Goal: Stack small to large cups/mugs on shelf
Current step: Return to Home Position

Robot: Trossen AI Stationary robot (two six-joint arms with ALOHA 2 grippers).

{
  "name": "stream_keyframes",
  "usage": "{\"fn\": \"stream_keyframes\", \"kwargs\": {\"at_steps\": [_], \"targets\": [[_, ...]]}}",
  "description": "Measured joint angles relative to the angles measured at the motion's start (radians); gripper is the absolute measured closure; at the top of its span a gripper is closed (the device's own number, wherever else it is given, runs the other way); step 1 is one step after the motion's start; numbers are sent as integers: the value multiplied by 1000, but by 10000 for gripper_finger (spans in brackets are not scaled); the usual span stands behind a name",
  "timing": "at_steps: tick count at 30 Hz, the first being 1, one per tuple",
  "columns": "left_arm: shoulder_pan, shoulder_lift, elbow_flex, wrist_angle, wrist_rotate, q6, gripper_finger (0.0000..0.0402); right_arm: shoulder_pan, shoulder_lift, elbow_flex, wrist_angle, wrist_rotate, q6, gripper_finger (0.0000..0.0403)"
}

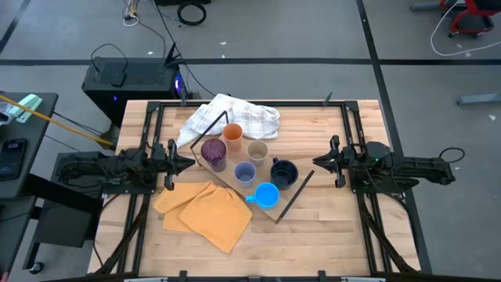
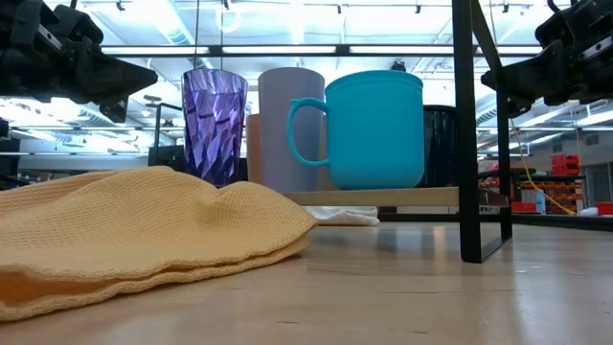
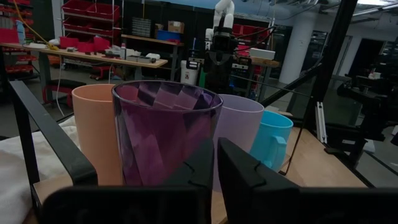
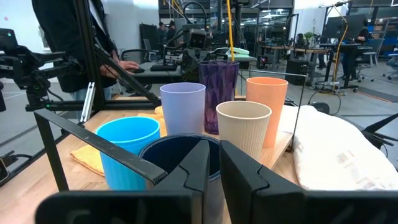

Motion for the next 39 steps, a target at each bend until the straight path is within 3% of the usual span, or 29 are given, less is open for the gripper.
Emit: {"fn": "stream_keyframes", "kwargs": {"at_steps": [39], "targets": [[0,0,0,0,0,0,364,0,0,0,0,0,0,357]]}}
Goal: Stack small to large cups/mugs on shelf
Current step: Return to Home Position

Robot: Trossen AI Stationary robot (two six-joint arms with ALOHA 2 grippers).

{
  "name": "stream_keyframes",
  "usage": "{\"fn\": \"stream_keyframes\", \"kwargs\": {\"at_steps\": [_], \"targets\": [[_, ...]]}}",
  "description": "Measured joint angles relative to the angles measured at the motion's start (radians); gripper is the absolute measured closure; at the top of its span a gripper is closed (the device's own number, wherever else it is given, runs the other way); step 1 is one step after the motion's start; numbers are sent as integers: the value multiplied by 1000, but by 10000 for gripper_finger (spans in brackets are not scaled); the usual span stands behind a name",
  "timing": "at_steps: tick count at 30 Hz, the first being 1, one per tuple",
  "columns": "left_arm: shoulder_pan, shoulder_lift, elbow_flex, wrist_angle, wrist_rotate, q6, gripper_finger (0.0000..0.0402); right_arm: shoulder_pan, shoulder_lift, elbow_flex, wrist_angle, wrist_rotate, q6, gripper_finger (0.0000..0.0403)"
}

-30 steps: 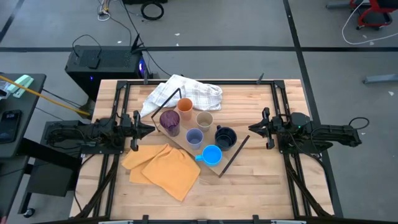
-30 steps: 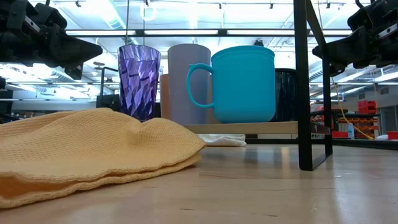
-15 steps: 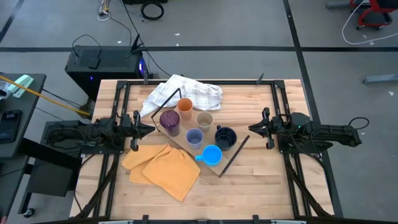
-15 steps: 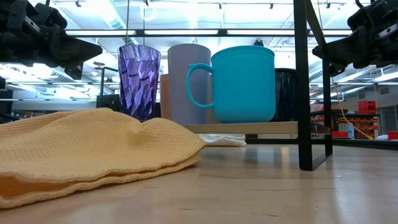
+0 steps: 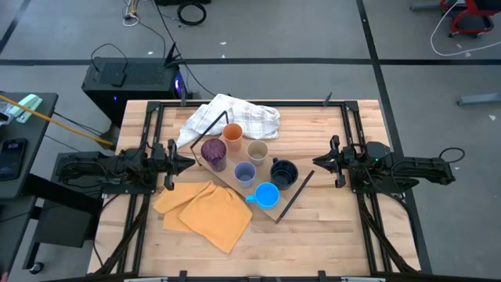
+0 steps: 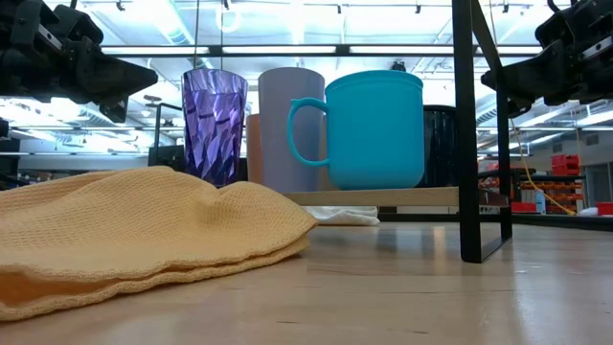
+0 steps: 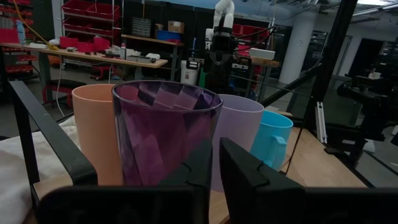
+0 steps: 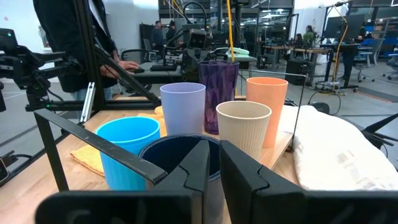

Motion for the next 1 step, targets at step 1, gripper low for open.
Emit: {"fn": "stream_keyframes", "kwargs": {"at_steps": [1], "targets": [[0,0,0,0,0,0,366,0,0,0,0,0,0,357]]}}
